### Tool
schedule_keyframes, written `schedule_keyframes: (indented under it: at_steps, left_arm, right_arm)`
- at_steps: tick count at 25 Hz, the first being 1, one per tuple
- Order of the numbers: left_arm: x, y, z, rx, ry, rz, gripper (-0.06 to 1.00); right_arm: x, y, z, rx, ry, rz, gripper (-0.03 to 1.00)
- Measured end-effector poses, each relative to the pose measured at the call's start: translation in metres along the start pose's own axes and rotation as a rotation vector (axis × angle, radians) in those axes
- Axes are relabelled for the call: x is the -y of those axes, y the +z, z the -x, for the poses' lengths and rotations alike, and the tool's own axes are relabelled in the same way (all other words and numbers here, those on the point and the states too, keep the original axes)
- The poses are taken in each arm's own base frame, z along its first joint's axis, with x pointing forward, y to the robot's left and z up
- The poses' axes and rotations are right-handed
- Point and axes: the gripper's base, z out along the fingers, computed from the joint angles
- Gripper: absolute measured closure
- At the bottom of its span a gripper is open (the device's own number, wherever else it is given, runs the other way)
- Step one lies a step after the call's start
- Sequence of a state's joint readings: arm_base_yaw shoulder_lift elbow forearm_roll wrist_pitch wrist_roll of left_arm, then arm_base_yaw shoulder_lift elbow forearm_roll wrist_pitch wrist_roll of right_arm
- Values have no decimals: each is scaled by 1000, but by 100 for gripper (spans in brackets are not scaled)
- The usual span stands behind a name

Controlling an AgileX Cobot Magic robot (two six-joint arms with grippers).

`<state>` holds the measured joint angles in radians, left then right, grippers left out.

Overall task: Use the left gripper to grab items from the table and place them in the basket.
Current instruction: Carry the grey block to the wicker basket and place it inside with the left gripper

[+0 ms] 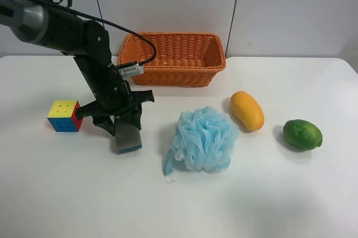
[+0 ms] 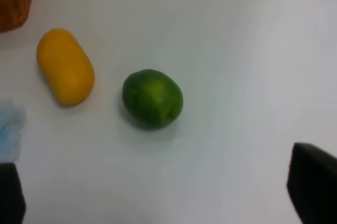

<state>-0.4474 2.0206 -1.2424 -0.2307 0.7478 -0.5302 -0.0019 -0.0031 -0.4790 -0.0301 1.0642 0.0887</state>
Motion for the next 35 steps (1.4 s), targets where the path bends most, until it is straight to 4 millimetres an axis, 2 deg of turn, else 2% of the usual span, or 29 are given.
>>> schedule_keyframes:
  at_steps: [5, 11, 15, 20, 24, 27, 31, 35]
  left_arm:
    - [4, -34, -5, 34, 18, -38, 39]
    - [12, -90, -11, 88, 81, -97, 39]
    - [29, -130, 0, 142, 172, -133, 39]
    - [60, -170, 28, 237, 292, -169, 39]
    - [82, -178, 54, 306, 354, -188, 39]
    - [96, -176, 72, 363, 405, -200, 39]
    - [106, -164, 98, 455, 466, -202, 39]
    - [105, -135, 122, 508, 485, -197, 39]
  right_arm:
    - [0, 0, 0, 0, 0, 0, -2]
    - [0, 0, 0, 0, 0, 0, -2]
    - [0, 0, 0, 0, 0, 0, -2]
    - [0, 0, 0, 0, 0, 0, -2]
    - [0, 0, 0, 0, 0, 0, -2]
    - [0, 0, 0, 0, 0, 0, -2]
    - [0, 0, 0, 0, 0, 0, -2]
    - [0, 0, 0, 0, 0, 0, -2]
